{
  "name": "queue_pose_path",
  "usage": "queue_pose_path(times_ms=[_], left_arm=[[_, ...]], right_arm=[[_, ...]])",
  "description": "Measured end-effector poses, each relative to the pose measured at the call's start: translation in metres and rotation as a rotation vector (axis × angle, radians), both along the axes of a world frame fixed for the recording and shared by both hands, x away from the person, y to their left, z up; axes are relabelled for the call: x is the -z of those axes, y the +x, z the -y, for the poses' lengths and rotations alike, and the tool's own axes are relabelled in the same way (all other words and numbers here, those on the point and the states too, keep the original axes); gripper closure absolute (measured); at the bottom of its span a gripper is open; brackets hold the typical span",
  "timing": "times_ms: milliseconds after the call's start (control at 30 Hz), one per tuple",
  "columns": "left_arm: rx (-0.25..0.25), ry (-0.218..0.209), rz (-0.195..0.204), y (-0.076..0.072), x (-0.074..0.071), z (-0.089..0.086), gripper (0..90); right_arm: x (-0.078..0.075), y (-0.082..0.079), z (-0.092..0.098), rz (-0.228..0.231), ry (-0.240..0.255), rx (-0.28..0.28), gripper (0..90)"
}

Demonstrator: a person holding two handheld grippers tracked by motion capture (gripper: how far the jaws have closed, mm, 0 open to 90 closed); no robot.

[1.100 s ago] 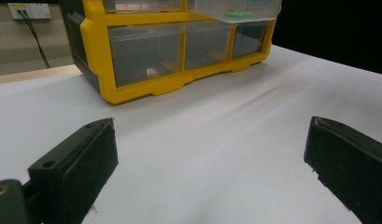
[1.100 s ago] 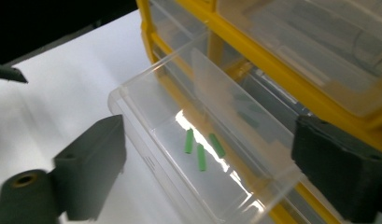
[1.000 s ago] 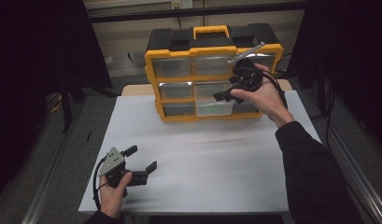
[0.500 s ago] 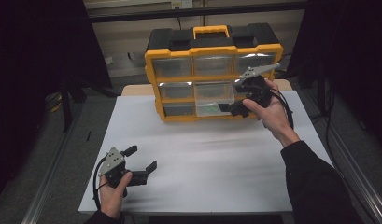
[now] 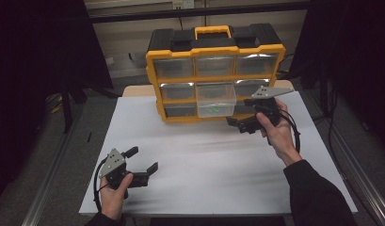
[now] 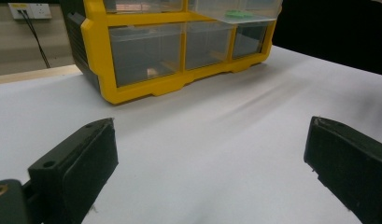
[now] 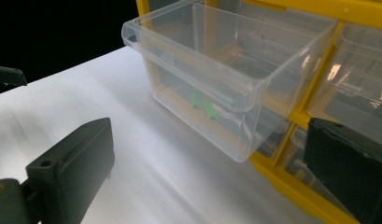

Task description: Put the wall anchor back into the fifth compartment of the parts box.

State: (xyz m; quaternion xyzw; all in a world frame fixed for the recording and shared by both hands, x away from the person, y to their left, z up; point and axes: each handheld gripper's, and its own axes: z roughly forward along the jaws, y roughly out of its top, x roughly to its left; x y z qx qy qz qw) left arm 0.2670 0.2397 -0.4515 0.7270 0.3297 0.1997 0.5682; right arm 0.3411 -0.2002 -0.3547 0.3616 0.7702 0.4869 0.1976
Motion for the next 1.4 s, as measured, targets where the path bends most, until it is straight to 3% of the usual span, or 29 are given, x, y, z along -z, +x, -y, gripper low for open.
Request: queue_pose_path(times_ms=[167, 267, 533, 667, 800, 933, 1167, 1400], left_arm=[[0.002, 0.000, 0.001, 0.000, 0.000, 0.000, 2.6], [0.002, 0.000, 0.001, 0.000, 0.000, 0.000, 2.7], [0.002, 0.005, 0.014, 0.000, -0.001, -0.001, 2.7], [0.001, 0.004, 0.015, 0.000, -0.001, -0.001, 2.6], [-0.004, 0.010, 0.019, -0.001, 0.000, -0.002, 2.6], [-0.028, -0.021, 0.014, -0.001, 0.001, -0.004, 2.7], [0.012, -0.024, 0.011, -0.004, 0.000, -0.002, 2.6], [-0.013, -0.001, 0.012, -0.007, 0.000, -0.004, 2.6]], right_arm=[[0.019, -0.014, 0.003, 0.025, -0.004, 0.090, 3.7], [0.029, -0.021, 0.008, 0.030, 0.021, 0.083, 2.8], [0.044, -0.040, 0.019, 0.103, 0.056, 0.111, 3.3], [0.052, -0.048, 0.021, 0.069, 0.070, 0.115, 3.5], [0.059, -0.056, 0.026, 0.064, 0.087, 0.129, 4.4], [0.064, -0.068, 0.035, 0.083, 0.085, 0.151, 4.5], [0.078, -0.083, 0.050, 0.093, 0.091, 0.185, 4.6], [0.085, -0.098, 0.067, 0.090, 0.090, 0.213, 3.6]])
